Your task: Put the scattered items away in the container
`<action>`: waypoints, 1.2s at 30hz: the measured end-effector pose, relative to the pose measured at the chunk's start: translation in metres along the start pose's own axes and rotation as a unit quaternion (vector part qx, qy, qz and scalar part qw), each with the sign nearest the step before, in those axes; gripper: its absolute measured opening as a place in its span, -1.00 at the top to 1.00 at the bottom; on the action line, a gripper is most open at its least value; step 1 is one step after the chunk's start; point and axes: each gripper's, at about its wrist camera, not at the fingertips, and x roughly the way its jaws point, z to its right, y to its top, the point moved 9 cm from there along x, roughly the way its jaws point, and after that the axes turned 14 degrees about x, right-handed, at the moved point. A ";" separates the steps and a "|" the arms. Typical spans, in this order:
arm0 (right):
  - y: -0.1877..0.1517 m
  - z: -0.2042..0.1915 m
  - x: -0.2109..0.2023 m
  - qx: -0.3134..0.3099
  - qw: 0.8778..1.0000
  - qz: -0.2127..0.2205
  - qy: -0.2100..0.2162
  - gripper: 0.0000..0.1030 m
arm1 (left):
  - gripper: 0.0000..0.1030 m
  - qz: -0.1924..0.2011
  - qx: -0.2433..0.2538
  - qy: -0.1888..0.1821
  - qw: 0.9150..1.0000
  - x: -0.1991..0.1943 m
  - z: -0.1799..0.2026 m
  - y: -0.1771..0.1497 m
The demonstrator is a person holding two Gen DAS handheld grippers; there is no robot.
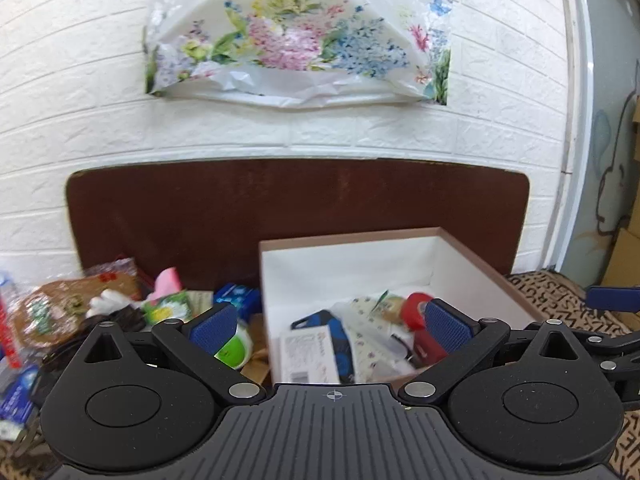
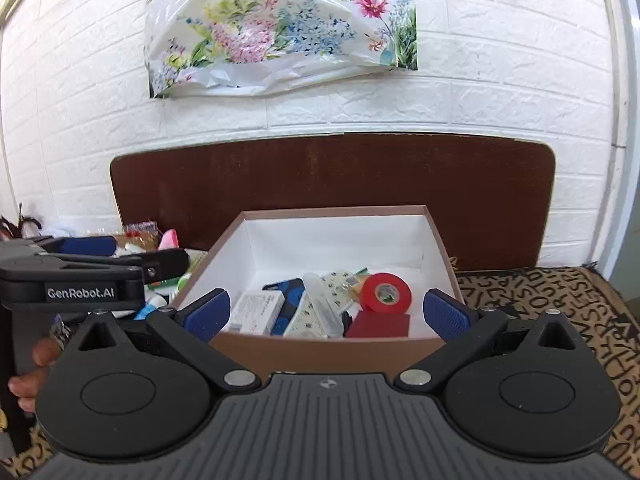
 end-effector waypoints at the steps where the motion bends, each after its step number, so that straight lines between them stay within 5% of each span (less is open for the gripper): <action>1: -0.005 -0.002 -0.004 -0.007 1.000 0.002 -0.005 -0.99 | -1.00 -0.005 -0.001 0.004 1.000 -0.005 0.000 -0.005; 17: -0.062 -0.013 -0.045 -0.002 1.000 0.003 -0.031 -0.99 | -1.00 -0.048 0.014 0.017 0.999 -0.053 0.011 -0.064; 36: -0.072 -0.013 -0.047 0.002 0.999 -0.001 -0.033 -0.99 | -1.00 -0.066 0.013 0.003 0.998 -0.054 0.021 -0.072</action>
